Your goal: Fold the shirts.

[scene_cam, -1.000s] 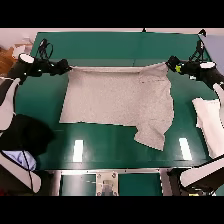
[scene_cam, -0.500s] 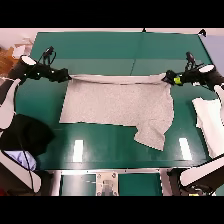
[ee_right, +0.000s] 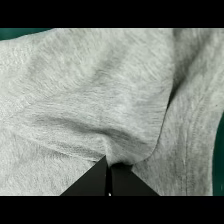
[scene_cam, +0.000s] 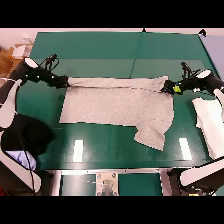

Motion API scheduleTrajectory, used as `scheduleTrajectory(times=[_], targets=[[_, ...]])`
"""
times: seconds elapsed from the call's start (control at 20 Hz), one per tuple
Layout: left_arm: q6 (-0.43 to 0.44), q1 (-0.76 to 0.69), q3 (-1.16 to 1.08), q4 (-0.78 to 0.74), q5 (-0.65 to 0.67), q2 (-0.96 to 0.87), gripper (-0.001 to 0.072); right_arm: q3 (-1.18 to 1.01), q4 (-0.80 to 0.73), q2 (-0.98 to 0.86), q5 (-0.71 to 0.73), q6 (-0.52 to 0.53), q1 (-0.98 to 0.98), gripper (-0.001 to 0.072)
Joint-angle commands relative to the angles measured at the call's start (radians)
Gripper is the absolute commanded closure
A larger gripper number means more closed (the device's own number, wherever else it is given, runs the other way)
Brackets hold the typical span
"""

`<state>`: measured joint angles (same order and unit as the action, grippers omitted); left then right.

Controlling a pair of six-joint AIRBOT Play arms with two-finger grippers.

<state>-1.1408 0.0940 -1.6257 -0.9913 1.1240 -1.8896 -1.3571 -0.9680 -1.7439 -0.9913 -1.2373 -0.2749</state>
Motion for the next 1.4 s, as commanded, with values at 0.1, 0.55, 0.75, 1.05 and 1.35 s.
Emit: scheduleTrajectory(times=[0.1,0.55,0.75,1.05,1.35], targets=[[-0.001,0.003,-0.001,-0.027,0.006,0.0,0.0685,0.0,-0.013,0.033,-0.006,-0.013,-0.021,0.0701],[0.015,0.001,-0.001,-0.011,0.015,0.0,0.0685,0.056,-0.013,0.042,0.018,-0.016,-0.024,0.0699],[-0.038,0.002,-0.001,0.01,0.081,0.0,0.0026,0.027,-0.013,0.042,-0.042,-0.029,-0.025,0.0479],[-0.276,0.009,-0.054,-0.182,0.453,0.015,0.0028,-0.045,-0.014,0.137,-0.272,-0.091,-0.101,0.0444],[-0.32,0.032,0.466,-0.233,0.418,0.375,0.0161,0.388,-0.1,0.494,-0.296,-0.091,-0.282,0.0444]])
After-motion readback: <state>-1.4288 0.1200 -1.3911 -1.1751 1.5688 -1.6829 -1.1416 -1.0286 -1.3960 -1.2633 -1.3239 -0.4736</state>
